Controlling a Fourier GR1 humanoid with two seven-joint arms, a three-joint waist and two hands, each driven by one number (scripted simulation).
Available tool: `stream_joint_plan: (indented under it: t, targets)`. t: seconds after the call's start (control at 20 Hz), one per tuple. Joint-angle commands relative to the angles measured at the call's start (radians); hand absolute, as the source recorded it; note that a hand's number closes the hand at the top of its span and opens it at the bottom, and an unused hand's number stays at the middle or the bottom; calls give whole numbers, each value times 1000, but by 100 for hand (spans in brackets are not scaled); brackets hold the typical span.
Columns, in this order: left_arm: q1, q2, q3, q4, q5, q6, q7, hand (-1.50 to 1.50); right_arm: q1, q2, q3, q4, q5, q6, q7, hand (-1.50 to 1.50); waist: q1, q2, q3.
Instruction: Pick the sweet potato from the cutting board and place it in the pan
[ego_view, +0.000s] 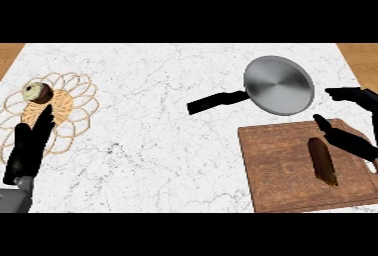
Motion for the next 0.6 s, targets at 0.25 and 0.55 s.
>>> stream_joint_plan:
  t: [0.25,0.55]
  targets:
    - [-12,20,26,-15,-12,-22,104,0,248,-129,3,-231,157,64,-53,-150,1,-3,1]
    - [7,23,21,-40,-21,-24,102,0,171,-320,49,-347,348,166,332,-150,18,-3,-3]
